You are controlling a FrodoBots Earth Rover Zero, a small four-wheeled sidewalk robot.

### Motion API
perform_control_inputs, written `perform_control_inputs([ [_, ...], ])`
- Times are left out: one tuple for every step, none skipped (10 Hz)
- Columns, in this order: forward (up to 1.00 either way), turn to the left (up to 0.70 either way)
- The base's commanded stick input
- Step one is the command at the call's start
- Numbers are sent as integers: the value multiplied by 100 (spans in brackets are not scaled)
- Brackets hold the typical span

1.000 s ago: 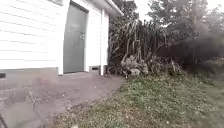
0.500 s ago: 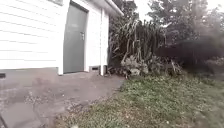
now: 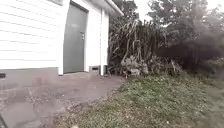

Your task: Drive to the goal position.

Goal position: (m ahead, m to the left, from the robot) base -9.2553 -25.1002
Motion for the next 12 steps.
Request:
perform_control_inputs([
  [4,0],
  [4,0],
  [4,0],
  [4,0],
  [4,0],
  [4,0],
  [4,0],
  [4,0],
  [4,2],
  [4,5],
  [4,6],
  [4,6],
])
